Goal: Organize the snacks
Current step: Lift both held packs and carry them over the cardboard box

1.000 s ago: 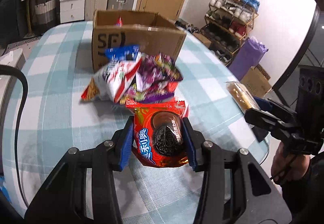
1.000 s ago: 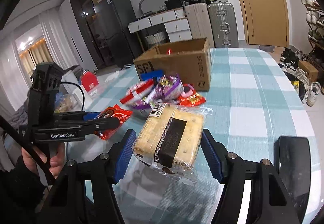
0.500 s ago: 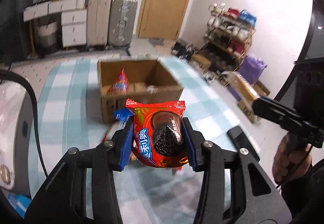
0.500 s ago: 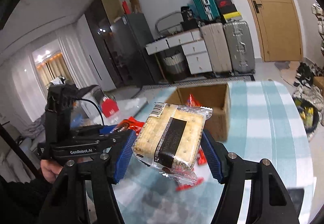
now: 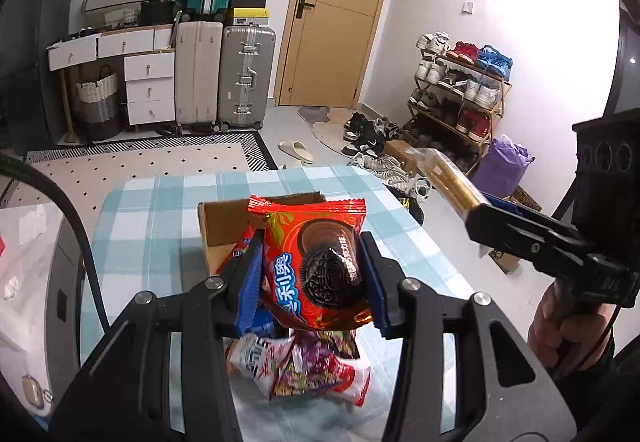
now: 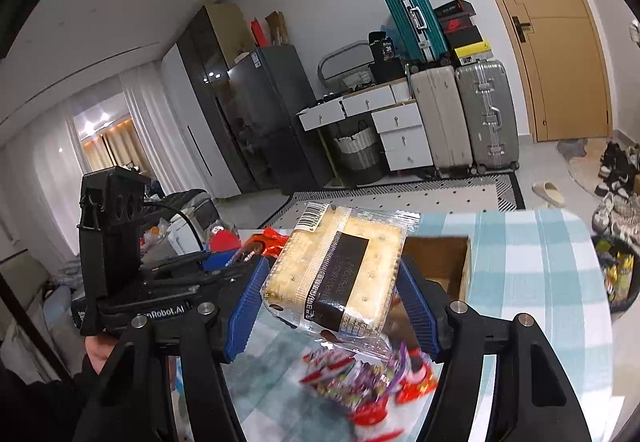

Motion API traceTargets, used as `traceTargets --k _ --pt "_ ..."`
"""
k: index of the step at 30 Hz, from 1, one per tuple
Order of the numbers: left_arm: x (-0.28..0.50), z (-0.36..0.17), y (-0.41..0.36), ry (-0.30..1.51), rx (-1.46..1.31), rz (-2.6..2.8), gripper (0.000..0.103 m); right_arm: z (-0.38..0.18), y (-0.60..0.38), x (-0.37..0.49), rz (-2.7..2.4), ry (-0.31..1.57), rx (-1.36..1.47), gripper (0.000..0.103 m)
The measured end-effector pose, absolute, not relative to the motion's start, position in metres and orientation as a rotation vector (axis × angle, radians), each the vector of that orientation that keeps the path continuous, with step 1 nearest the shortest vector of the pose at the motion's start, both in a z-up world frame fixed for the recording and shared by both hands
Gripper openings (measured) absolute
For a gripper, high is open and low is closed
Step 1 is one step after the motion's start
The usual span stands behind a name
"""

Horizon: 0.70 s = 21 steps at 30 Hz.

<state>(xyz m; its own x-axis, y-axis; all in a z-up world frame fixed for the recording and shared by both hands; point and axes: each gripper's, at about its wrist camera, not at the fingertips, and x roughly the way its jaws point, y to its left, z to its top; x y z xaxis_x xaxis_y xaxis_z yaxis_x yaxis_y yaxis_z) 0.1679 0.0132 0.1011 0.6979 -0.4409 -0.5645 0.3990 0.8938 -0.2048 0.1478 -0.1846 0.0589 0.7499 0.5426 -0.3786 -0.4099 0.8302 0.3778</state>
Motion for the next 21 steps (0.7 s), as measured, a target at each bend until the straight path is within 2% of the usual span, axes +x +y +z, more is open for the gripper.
traceTargets --k 8,21 --pt "0.227 0.108 -0.003 0.658 -0.031 -0.435 0.042 0.079 -0.177 0.194 0.51 0.518 0.26 0.066" --pt "0.334 0.042 -0.024 0.783 -0.037 -0.415 0.042 0.058 -0.175 0.273 0.471 0.589 0.269 0.066"
